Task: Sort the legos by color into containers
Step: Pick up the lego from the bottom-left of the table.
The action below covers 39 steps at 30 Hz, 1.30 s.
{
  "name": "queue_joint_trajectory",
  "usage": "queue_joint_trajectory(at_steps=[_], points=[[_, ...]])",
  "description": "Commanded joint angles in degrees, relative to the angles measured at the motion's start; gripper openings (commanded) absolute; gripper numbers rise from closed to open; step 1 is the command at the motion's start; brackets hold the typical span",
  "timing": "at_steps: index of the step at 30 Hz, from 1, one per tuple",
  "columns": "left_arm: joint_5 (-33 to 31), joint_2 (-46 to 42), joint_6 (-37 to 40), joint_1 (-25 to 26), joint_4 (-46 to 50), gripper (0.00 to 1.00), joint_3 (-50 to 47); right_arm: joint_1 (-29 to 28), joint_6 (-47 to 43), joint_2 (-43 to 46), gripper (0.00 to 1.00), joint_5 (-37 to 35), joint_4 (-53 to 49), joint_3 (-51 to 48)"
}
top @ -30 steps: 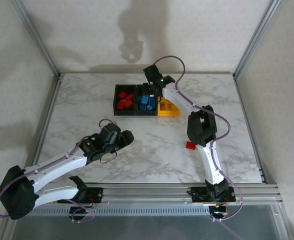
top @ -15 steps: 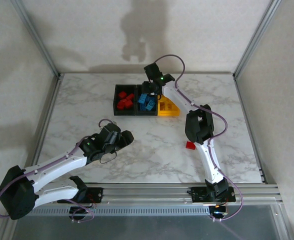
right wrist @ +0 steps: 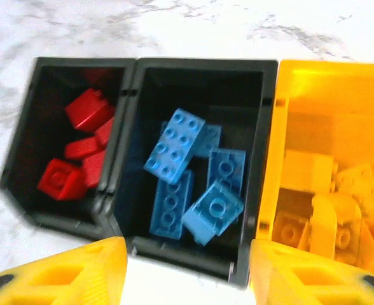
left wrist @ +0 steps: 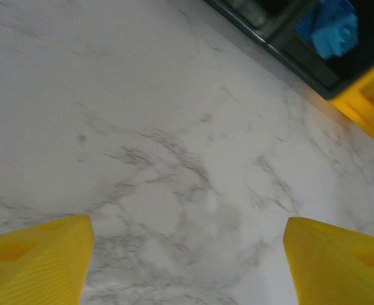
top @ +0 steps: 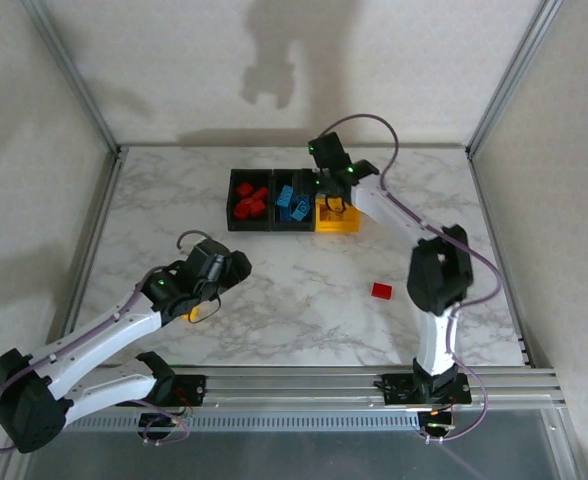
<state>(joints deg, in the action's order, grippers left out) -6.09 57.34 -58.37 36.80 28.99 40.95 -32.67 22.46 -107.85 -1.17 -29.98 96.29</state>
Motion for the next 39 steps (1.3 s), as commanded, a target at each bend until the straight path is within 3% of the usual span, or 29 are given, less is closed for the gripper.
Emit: queue_joint_trajectory(at_steps=[1, 9, 12, 27, 30, 34, 39], points=[[-5.60, -0.88, -0.24, -2.67, 9.68, 0.79, 1.93, -0.47, 0.14, 8.47, 0.54, 6.07, 7.38, -10.69], [-14.06, 2.72, -0.94, -5.77, 16.33, 1.00, 2.27, -0.56, -0.14, 23.16, 0.54, 8.85, 10.62, -30.72], [-16.52, 5.53, -0.71, -6.16, 15.73, 1.00, 1.06, -0.47, 0.28, 25.41, 0.54, 9.00, 11.04, -34.94], [-9.31, 17.10, 2.97, -8.23, 4.12, 1.00, -8.22, -0.29, 1.51, 25.25, 0.54, 7.85, 11.53, -36.52], [-7.74, 17.21, 3.42, -7.90, 3.78, 0.96, -8.01, -0.21, 1.85, 24.41, 0.53, 7.62, 11.70, -36.68], [-6.23, 16.93, 4.17, -6.93, 4.21, 0.80, -6.57, -0.21, 2.26, 23.61, 0.53, 7.83, 12.11, -36.88], [-5.17, 17.59, 4.54, -6.12, 4.26, 0.71, -5.37, -0.21, 2.77, 22.99, 0.53, 7.70, 12.57, -36.79]])
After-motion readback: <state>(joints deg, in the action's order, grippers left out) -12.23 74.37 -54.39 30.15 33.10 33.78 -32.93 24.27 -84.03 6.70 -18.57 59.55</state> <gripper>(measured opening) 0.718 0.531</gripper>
